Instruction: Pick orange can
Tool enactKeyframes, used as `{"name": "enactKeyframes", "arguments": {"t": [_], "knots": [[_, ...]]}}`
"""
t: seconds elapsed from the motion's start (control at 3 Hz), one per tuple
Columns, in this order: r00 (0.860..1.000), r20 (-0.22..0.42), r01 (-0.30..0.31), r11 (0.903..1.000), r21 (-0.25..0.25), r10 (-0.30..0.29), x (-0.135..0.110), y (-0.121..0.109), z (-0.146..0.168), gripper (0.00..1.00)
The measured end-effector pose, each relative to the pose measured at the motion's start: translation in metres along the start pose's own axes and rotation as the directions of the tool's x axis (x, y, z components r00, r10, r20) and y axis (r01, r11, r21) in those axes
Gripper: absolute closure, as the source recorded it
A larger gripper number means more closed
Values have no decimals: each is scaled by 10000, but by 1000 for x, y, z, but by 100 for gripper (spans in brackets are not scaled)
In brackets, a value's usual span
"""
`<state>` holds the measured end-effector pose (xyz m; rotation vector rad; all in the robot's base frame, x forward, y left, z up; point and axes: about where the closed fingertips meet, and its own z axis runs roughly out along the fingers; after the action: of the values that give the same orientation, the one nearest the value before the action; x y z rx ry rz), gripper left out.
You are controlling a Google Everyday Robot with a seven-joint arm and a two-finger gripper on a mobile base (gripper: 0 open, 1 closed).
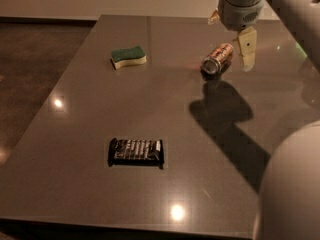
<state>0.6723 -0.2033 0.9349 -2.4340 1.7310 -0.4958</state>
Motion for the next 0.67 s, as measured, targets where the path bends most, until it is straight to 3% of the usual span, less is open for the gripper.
{"name": "enactKeyframes", "arguments": {"t": [0.67], "knots": [[9881, 1081, 1137, 9928, -364, -1092, -24, -17, 40, 0]]}}
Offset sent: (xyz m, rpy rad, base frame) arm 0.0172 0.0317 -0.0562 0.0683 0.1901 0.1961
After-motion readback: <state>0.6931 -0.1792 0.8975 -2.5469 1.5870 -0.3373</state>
